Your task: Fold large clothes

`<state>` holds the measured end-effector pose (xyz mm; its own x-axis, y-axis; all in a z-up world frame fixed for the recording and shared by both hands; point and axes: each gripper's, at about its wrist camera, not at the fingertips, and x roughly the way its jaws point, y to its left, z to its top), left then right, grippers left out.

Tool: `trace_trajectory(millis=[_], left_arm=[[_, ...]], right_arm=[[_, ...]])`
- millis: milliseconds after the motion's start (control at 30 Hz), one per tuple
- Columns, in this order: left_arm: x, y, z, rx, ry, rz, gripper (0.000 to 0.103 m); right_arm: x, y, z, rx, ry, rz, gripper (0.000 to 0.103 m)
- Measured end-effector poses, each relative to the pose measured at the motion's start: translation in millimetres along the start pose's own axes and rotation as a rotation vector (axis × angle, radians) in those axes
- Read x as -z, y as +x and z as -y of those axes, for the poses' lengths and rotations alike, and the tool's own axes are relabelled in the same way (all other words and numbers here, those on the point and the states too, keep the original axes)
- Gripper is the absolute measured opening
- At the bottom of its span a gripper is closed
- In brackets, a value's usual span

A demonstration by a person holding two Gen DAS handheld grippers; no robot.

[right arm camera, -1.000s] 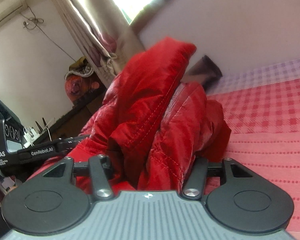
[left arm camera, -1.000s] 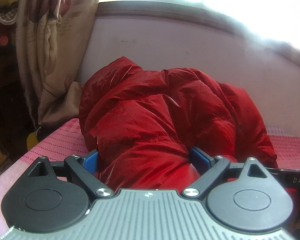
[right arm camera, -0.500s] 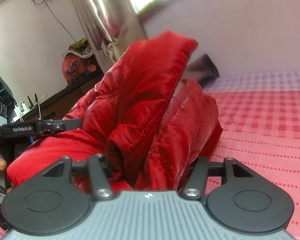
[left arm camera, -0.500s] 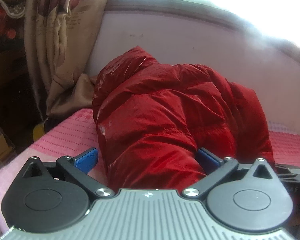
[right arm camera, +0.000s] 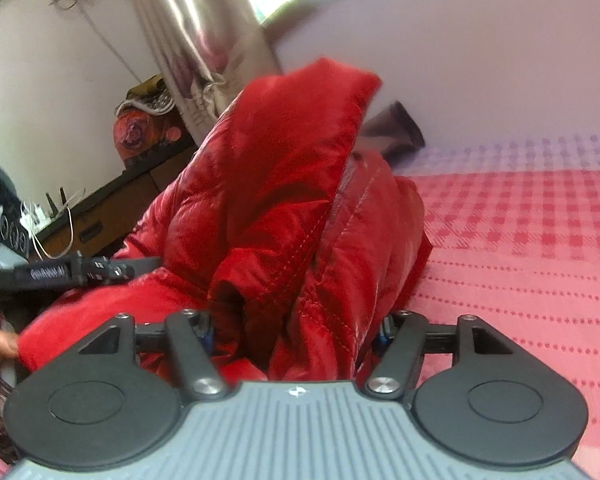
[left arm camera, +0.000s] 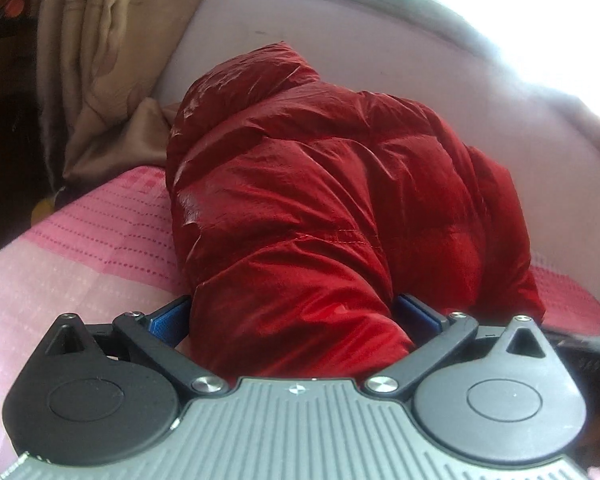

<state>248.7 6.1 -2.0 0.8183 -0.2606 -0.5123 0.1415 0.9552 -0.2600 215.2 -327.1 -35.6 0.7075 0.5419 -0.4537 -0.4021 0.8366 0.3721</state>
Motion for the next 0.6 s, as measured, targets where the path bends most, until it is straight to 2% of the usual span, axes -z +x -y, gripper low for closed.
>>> trace_trajectory(millis=[67, 233, 333, 433, 533, 600], left_arm=[[-1.6, 0.5, 0.5, -0.001, 0.007, -0.002, 0.103], [-3.8, -2.0, 6.3, -0.022, 0.041, 0.005, 0.103], [-2.4, -4.0, 9.8, -0.032, 0.057, 0.014, 0.103], [-2.1, -3.4, 10.7, -0.036, 0.051, 0.016, 0.103], [-1.6, -4.8, 12.0, -0.046, 0.053, 0.021, 0.103], [-1.4, -5.7, 11.9, -0.054, 0.055, 0.026, 0.103]], right_arm=[[-5.0, -8.7, -2.4, 0.017, -0.008, 0.002, 0.066], [-29.5, -35.7, -22.3, 0.061, -0.123, 0.043, 0.066], [-50.5, -52.0, -34.7, 0.095, -0.204, 0.109, 0.066], [-78.6, -56.8, -49.5, 0.058, -0.237, 0.171, 0.064], [-99.6, -27.4, -79.3, 0.049, -0.354, 0.125, 0.038], [-103.1, -1.8, -96.2, 0.057, -0.432, 0.084, 0.031]])
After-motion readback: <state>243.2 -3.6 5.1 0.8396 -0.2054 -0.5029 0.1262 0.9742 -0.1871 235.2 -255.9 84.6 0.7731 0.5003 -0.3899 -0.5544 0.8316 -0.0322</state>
